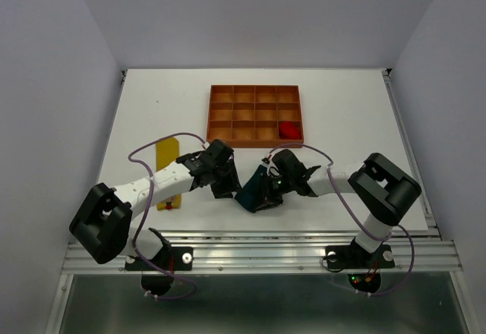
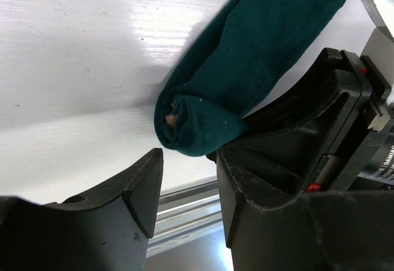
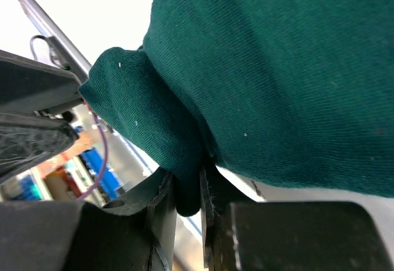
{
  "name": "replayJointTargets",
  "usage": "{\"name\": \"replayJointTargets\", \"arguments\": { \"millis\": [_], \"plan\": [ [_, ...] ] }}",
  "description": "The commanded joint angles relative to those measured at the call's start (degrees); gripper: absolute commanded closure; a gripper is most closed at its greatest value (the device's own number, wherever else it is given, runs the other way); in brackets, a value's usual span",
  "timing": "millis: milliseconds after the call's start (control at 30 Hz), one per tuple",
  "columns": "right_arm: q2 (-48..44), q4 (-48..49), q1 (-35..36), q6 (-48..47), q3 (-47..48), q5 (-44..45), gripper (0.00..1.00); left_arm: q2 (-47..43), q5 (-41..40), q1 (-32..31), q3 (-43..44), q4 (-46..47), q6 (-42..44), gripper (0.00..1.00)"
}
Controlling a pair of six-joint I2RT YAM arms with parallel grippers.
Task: Roll the socks
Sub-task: Roll the sock at the center of the board.
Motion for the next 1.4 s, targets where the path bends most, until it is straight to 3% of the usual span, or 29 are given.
{"name": "replayJointTargets", "arguments": {
  "millis": [0,633,900,1000,1100,1167,1367],
  "plan": [
    [0.98,0.38,-1.6,2.93,0.39,-3.95,0.9,0.2,0.52,0.05,-0.67,0.53,2.17,0.48],
    [5.38,1.96,-4.41,4.78,1.89,-7.82,0.93,7.58,4.04,-0.04,-0.67,5.19,5.25,0.47],
    [5.65,2.32,-4.41,3.2,2.24,-8.35,0.89,11.1,2.37,-0.04,0.3,6.06,4.55,0.56],
    [5.65,2.32,-4.41,2.14,2.68,-8.44,0.85,11.62,2.02,-0.04,0.39,6.15,4.02,0.65],
    [5.65,2.23,-4.41,0.3,3.03,-9.22,0.79,12.33,1.05,-0.12,1.0,5.54,3.23,0.88],
    [5.12,1.36,-4.41,-1.8,3.38,-9.23,0.65,12.85,0.35,-0.13,1.52,4.31,2.79,0.98],
    [-1.73,-7.69,-4.41,-12.51,6.11,-1.5,0.45,15.49,-0.89,-0.21,3.11,0.35,1.91,1.0]
  ]
}}
